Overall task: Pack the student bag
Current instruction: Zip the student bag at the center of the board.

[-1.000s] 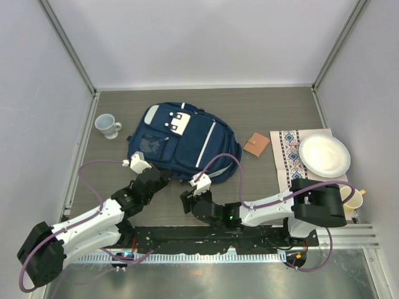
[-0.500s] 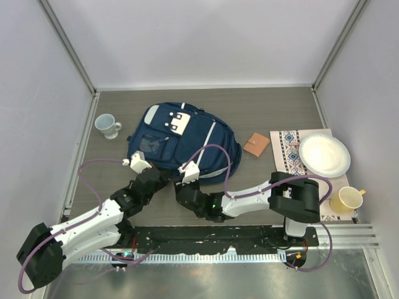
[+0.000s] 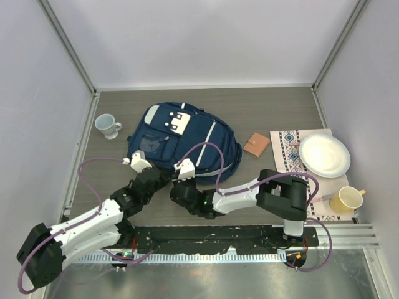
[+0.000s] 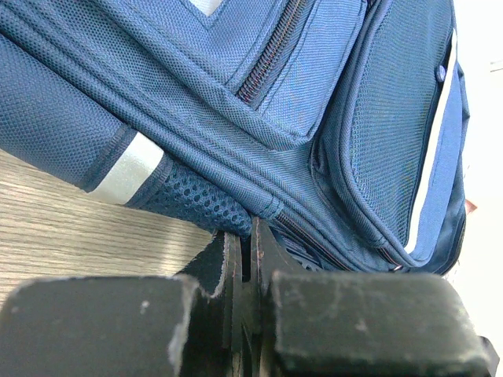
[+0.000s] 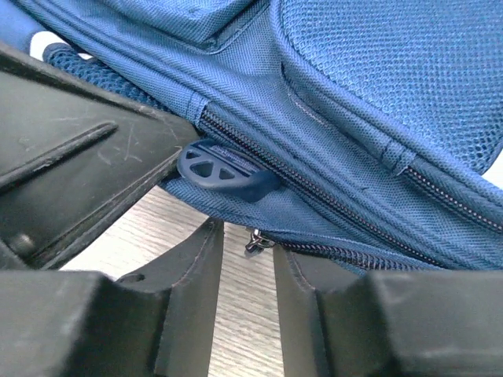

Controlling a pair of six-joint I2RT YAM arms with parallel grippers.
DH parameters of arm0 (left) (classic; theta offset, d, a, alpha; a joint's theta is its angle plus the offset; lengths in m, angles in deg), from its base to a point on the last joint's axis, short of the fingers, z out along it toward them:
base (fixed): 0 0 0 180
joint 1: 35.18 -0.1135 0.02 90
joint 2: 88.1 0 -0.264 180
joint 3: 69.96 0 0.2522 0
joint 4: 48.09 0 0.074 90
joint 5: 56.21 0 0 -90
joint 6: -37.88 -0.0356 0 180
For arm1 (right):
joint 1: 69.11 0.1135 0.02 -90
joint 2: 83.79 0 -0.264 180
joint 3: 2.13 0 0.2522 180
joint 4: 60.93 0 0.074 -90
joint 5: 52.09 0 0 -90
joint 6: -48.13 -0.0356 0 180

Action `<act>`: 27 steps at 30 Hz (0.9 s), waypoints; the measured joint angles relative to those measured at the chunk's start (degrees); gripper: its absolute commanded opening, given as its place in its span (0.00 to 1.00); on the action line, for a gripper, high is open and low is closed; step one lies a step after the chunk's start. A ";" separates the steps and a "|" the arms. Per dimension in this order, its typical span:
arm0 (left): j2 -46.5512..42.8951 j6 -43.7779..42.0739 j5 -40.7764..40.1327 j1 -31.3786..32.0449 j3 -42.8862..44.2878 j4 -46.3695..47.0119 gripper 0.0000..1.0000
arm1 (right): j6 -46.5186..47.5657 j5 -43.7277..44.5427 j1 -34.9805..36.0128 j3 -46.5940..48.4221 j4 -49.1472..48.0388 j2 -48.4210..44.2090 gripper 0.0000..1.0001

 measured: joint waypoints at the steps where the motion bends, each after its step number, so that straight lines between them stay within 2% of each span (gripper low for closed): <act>1: 0.04 0.00 0.00 0.00 0.02 0.02 0.00 | 0.09 0.42 -0.09 0.26 0.22 0.17 0.24; 6: 0.48 -0.04 0.00 -0.02 0.22 0.07 0.00 | 0.70 2.10 -0.46 1.25 1.42 1.05 0.06; 10: 0.52 -0.13 0.00 -0.02 0.39 0.09 0.00 | 0.87 2.51 -0.46 1.25 1.49 1.05 0.01; 15: 0.48 -0.22 0.13 0.00 0.44 0.04 0.00 | 0.90 1.60 -0.44 -0.37 1.29 -0.35 0.01; 27: -0.35 -2.21 -0.31 0.63 1.42 -3.13 0.00 | -1.57 -1.44 -1.33 -16.15 5.20 -18.03 0.01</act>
